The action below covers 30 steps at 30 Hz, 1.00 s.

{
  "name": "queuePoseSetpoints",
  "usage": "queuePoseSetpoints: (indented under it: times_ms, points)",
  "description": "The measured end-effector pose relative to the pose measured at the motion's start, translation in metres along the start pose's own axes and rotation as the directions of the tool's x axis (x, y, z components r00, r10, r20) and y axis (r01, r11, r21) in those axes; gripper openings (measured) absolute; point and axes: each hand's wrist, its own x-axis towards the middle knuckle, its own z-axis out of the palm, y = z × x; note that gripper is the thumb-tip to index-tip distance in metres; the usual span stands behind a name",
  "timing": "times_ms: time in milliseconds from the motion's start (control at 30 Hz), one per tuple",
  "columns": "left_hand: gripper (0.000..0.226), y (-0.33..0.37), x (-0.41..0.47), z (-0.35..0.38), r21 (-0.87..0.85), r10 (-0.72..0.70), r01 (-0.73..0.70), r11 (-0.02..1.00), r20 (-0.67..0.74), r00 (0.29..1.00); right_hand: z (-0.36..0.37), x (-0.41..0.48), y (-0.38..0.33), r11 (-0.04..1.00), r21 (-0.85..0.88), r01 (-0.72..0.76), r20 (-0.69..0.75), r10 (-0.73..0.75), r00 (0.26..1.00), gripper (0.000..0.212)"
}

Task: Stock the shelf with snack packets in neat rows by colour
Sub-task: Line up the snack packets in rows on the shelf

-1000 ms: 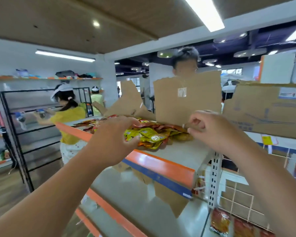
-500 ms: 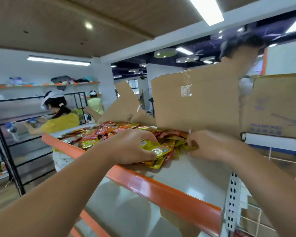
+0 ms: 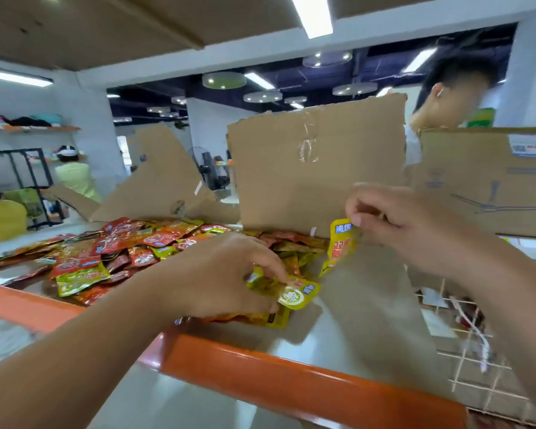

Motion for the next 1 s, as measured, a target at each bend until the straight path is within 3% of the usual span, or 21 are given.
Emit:
queuePoseSetpoints:
  times_ms: [133, 200, 300, 333, 400, 467, 567, 633, 800, 1000]
  points:
    - [0.006, -0.013, 0.011, -0.009, -0.31, 0.04, -0.052, 0.949, -0.046, 0.998, -0.008, -0.003, -0.012, 0.971, 0.199, -0.133, -0.039, 0.144, 0.989, 0.019]
    - [0.014, -0.022, 0.025, -0.011, -0.419, 0.015, -0.089, 0.904, -0.177, 0.984, 0.003, -0.003, -0.022, 0.939, 0.259, -0.226, 0.019, 0.229, 0.973, 0.027]
    - [0.015, -0.035, 0.044, -0.006, -0.537, -0.08, -0.105, 0.837, -0.311, 0.947, 0.033, -0.006, -0.022, 0.912, -0.028, -0.408, 0.126, 0.408, 0.904, 0.03]
    - [0.011, -0.04, 0.048, -0.001, -0.516, -0.099, -0.069, 0.854, -0.291, 0.952, 0.038, -0.01, -0.024, 0.886, -0.117, -0.449, 0.132, 0.462, 0.877, 0.031]
    - [0.032, -0.043, 0.044, 0.005, -0.271, -0.085, 0.047, 0.961, -0.128, 0.988, 0.036, -0.018, -0.037, 0.823, -0.17, -0.542, 0.132, 0.564, 0.815, 0.011]
    - [0.045, -0.043, 0.037, 0.007, -0.052, -0.059, 0.058, 0.997, -0.009, 0.998, 0.029, -0.023, -0.059, 0.752, -0.303, -0.586, 0.18, 0.649, 0.74, 0.02]
    - [0.05, -0.04, 0.029, 0.005, -0.031, -0.005, 0.005, 1.0, -0.003, 1.0, 0.034, -0.025, -0.087, 0.639, -0.529, -0.558, 0.205, 0.735, 0.646, 0.042]
    - [0.05, -0.038, 0.025, 0.004, -0.012, 0.028, -0.028, 1.0, 0.006, 1.0, 0.044, -0.025, -0.097, 0.587, -0.612, -0.53, 0.15, 0.744, 0.651, 0.047]
    - [0.061, -0.037, 0.021, 0.002, -0.045, 0.06, -0.058, 0.997, 0.054, 0.997, 0.039, -0.03, -0.102, 0.566, -0.543, -0.62, 0.105, 0.779, 0.619, 0.034]
    - [0.044, -0.038, 0.02, 0.004, -0.079, 0.122, -0.122, 0.989, 0.003, 0.992, 0.041, -0.036, -0.092, 0.58, -0.488, -0.653, 0.046, 0.764, 0.644, 0.033]
